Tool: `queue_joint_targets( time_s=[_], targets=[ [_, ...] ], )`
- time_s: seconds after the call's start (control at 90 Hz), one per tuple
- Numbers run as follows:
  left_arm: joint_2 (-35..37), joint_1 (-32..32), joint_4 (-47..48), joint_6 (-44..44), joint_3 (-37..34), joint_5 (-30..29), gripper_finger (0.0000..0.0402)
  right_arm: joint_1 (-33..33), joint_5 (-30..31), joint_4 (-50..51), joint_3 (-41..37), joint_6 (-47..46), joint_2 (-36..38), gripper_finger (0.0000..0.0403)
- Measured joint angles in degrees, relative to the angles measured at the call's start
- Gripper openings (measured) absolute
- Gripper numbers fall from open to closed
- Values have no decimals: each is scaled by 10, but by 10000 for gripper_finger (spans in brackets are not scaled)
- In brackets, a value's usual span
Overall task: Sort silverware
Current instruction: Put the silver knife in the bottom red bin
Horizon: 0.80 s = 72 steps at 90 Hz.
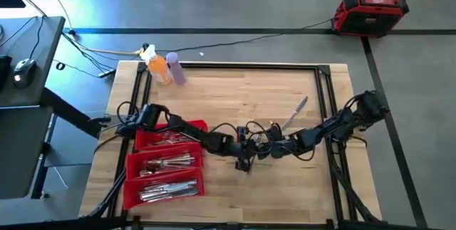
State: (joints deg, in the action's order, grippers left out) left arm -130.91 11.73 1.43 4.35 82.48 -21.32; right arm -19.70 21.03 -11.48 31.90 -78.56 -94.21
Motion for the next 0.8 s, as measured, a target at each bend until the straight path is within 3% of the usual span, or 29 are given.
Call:
queue_joint_targets(
  time_s=[0.8],
  targets=[
    [-3,2,-42,-17,1,13,0,-25,-14,-54,2,54,6,181]
  ],
)
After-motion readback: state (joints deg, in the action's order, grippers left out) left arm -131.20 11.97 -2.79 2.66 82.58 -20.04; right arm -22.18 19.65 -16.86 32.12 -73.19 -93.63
